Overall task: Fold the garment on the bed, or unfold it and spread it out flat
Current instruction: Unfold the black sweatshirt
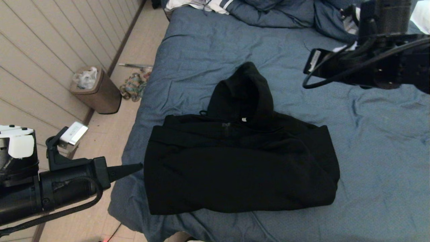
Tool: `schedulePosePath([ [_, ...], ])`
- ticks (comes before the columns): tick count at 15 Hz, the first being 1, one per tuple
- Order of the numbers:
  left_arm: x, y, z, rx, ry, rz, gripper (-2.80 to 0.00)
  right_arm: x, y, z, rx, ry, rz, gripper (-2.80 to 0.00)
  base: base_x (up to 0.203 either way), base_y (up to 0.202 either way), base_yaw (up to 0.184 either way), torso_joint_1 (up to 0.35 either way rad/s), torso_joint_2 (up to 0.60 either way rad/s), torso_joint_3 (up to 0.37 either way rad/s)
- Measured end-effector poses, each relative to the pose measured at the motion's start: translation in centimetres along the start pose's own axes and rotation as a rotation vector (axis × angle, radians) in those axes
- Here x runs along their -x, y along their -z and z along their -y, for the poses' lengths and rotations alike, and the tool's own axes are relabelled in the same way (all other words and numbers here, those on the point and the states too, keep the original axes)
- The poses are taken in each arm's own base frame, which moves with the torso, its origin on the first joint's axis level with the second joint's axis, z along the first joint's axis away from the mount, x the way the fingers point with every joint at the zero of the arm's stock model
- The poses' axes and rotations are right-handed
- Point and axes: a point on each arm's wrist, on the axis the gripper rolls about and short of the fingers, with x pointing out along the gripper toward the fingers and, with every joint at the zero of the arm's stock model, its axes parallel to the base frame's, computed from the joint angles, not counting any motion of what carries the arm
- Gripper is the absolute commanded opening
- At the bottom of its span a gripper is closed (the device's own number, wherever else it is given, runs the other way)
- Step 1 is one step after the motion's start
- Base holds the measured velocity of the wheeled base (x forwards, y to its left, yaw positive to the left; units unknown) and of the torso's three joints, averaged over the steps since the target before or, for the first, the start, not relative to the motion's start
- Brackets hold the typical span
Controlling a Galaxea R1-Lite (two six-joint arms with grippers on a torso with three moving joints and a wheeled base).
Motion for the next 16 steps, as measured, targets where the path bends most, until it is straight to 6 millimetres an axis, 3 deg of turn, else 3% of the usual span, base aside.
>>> schedulePosePath([
  [2,-0.7,-0.3,-0.3,0.011,-0.031,-0.009,-2.8,0.1,2.4,4.5,-0.101,0.046,-0.214,-2.8,0.0,0.0,0.0,0.0,0.0,0.0],
  [5,-2.6,-1.2,-1.1,0.028,-0.084,-0.026,-2.8,1.4,6.6,8.6,-0.184,0.015,-0.405,-2.8,0.0,0.0,0.0,0.0,0.0,0.0],
  [6,-3.2,-1.8,-0.9,0.021,-0.078,-0.019,-2.8,2.2,7.4,9.2,-0.198,-0.012,-0.411,-1.18,0.0,0.0,0.0,0.0,0.0,0.0],
  [7,-3.7,-2.5,-0.5,0.011,-0.068,-0.019,-2.8,3.2,8.1,9.7,-0.206,-0.044,-0.394,0.0,0.0,0.0,0.0,0.0,0.0,0.0],
  [8,-4.1,-3.2,0.0,-0.006,-0.06,-0.026,-2.52,4.2,8.6,10.0,-0.207,-0.074,-0.369,0.0,0.0,0.0,0.0,0.0,0.0,0.0],
  [9,-4.4,-3.8,0.5,-0.029,-0.056,-0.04,0.0,4.9,8.9,10.1,-0.204,-0.107,-0.348,0.0,0.0,0.0,0.0,0.0,0.0,0.0],
  [12,-6.5,-5.3,1.3,-0.075,-0.039,-0.104,0.0,6.3,9.3,10.4,-0.215,-0.211,-0.354,0.0,0.0,0.0,0.0,0.0,0.0,0.0],
  [16,-10.0,-5.8,0.2,-0.114,0.003,-0.112,0.0,6.3,9.6,10.7,-0.223,-0.221,-0.371,0.0,0.0,0.0,0.0,0.0,0.0,0.0],
])
